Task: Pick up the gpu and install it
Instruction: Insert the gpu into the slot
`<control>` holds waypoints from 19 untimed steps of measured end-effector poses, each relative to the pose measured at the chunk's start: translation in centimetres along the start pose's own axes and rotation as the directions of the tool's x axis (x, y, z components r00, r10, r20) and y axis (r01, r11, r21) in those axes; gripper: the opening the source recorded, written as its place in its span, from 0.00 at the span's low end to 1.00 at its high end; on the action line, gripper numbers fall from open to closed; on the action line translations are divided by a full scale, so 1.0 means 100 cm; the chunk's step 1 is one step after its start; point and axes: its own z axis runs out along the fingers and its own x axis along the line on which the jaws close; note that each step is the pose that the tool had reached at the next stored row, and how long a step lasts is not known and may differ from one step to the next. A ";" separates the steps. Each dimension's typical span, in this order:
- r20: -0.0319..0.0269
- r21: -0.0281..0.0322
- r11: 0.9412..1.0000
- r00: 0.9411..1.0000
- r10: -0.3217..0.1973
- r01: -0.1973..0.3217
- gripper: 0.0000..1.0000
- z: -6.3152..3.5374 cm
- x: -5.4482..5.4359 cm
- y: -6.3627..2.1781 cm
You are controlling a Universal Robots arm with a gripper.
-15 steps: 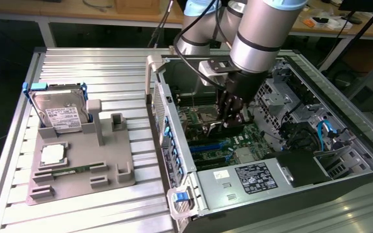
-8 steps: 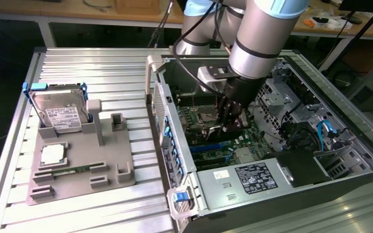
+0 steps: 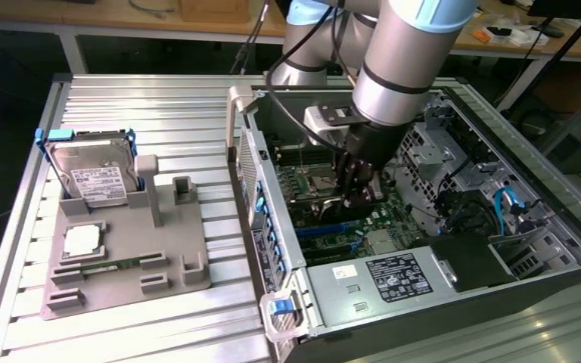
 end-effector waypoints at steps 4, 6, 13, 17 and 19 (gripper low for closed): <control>0.000 0.000 1.000 1.000 0.000 0.000 0.27 0.0021 0.000 0.0030; 0.000 0.000 1.000 1.000 0.000 0.000 0.27 0.0031 0.000 0.0044; 0.000 0.000 1.000 1.000 0.000 0.000 0.27 0.0067 0.000 0.0088; 0.000 0.000 1.000 1.000 0.000 0.000 0.27 0.0080 0.000 0.0107; 0.000 0.000 1.000 1.000 0.000 0.000 0.27 0.0082 0.000 0.0109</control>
